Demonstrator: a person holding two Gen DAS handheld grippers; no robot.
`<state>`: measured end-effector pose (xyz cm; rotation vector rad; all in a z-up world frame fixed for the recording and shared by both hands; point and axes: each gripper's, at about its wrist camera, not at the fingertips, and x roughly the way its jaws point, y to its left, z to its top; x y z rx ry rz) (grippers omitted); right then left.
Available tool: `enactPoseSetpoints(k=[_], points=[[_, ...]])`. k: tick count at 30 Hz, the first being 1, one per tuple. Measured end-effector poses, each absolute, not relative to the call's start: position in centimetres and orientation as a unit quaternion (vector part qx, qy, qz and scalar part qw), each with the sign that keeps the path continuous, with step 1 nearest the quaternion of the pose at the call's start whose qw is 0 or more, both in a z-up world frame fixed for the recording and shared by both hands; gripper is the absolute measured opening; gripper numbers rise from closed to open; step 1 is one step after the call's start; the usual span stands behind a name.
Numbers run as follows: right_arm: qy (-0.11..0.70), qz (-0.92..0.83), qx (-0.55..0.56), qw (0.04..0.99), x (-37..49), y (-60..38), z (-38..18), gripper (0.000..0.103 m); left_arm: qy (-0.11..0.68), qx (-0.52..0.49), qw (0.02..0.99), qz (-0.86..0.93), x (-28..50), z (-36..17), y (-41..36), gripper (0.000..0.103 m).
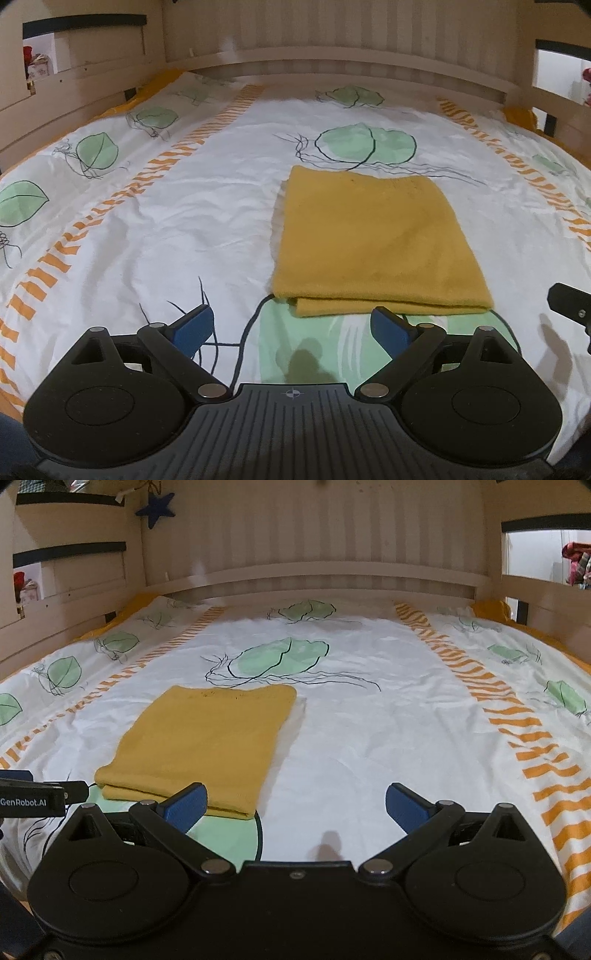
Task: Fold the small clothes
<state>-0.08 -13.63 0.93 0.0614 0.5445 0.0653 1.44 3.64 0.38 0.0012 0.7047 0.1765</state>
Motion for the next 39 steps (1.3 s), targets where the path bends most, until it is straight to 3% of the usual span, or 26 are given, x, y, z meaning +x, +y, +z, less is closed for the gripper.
enactPoseSetpoints(k=[39], points=[[0.279, 0.057, 0.047, 0.957, -0.19, -13.39, 0.59, 0.102, 0.352, -0.020, 0.933, 0.073, 1.61, 0.28, 3.81, 0.092]])
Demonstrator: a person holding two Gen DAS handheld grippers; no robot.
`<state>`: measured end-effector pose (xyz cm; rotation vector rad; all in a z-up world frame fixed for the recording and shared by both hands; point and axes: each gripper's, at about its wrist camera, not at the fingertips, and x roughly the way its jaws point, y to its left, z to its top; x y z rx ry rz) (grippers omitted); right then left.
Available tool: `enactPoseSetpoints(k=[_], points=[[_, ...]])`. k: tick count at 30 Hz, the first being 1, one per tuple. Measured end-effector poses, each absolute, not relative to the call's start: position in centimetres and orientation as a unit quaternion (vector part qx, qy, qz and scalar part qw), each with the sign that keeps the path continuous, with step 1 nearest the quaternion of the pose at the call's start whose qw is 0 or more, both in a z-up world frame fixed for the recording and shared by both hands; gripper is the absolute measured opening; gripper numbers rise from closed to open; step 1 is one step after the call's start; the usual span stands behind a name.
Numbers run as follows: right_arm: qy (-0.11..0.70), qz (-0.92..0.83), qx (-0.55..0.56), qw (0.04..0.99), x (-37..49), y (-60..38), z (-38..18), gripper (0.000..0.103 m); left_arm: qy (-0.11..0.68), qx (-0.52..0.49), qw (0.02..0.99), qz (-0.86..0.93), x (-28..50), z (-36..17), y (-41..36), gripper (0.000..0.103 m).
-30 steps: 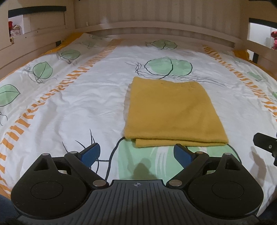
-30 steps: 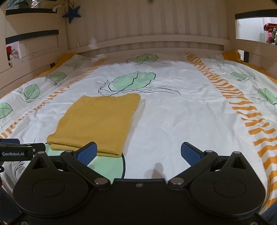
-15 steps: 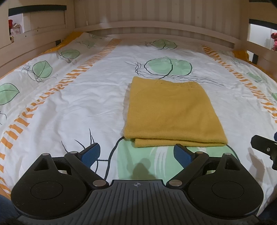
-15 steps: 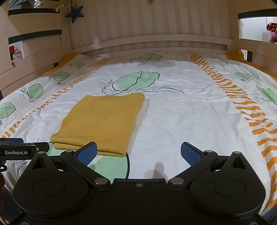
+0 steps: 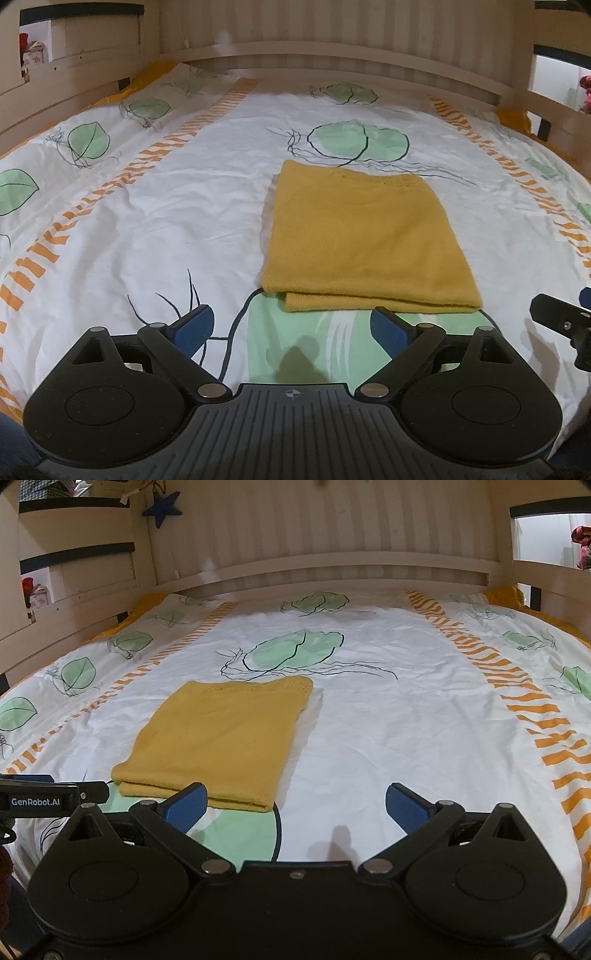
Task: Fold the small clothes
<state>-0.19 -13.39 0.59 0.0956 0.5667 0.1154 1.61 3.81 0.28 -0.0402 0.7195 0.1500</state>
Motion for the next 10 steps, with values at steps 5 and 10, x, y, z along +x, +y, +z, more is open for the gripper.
enactPoseSetpoints(k=[5, 10], points=[[0.279, 0.058, 0.048, 0.957, -0.16, -13.34, 0.60, 0.102, 0.351, -0.023, 0.933, 0.073, 1.53, 0.26, 3.93, 0.092], [0.281, 0.060, 0.050, 0.957, -0.12, -13.38, 0.55, 0.102, 0.351, -0.023, 0.933, 0.071, 1.52, 0.26, 3.95, 0.092]])
